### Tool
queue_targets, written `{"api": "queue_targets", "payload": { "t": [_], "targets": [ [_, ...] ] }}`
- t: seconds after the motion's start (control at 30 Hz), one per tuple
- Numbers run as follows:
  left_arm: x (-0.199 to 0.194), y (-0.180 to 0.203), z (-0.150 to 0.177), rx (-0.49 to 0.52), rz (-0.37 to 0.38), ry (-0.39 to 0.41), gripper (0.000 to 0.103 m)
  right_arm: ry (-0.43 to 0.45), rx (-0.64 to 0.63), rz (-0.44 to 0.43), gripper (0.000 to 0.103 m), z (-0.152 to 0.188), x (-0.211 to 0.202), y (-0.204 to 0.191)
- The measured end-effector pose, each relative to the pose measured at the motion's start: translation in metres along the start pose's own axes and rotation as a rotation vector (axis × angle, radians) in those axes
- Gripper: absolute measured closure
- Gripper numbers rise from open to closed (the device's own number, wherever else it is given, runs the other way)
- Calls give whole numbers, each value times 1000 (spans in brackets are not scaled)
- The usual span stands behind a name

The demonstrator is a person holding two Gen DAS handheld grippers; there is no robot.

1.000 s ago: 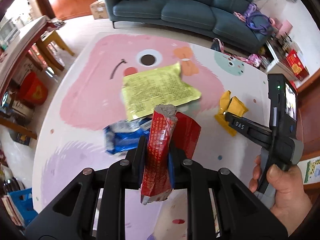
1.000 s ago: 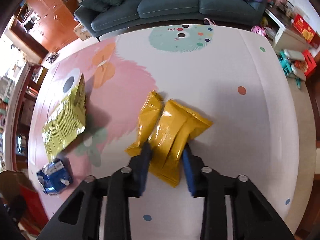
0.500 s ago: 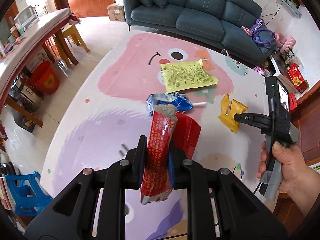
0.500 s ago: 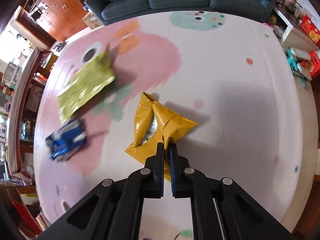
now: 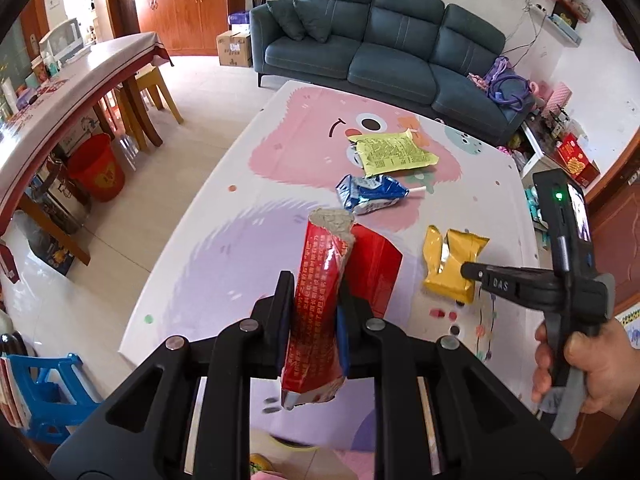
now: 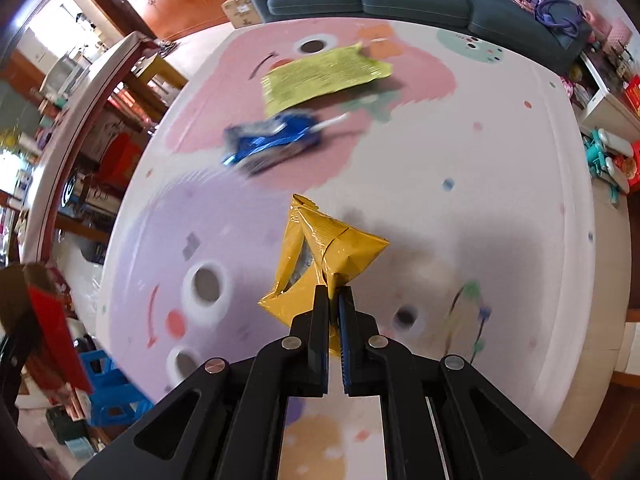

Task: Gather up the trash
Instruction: 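Carry the red wrapper with the left gripper while the right gripper carries the yellow wrapper to the bin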

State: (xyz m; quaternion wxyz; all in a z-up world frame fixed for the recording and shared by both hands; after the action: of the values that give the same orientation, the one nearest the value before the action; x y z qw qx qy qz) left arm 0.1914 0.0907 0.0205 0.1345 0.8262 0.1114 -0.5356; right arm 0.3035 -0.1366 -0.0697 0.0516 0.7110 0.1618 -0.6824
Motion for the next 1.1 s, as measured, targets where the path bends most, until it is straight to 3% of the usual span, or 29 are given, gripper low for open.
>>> {"api": "queue_targets", "payload": {
  "t": [0.27, 0.6, 0.87, 1.1],
  "targets": [
    [-39, -55, 71, 40, 28, 12, 87, 39, -7, 6, 99, 84, -22, -73],
    [-62, -128, 170, 47, 46, -11, 87, 57, -24, 40, 99, 183, -16, -148],
    [-60, -165, 239, 59, 71, -52, 87, 52, -21, 54, 99, 263, 6, -172],
    [-26, -184, 278, -4, 151, -147, 87, 39, -2, 71, 99, 319, 42, -169]
  ]
}}
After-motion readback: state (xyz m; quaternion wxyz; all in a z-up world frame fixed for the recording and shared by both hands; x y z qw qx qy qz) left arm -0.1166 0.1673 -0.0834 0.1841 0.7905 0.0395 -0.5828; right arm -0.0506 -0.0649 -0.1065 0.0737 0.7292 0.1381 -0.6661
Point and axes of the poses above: each gripper's, at about its wrist camera, not at the fingertips, and x roughly the way its jaws point, y to its right, z to its underside, the point moved 1 cm from there along x, roughly the way its jaws point, and after that the axes turned 10 degrees about -y, right-handed, at the moved point
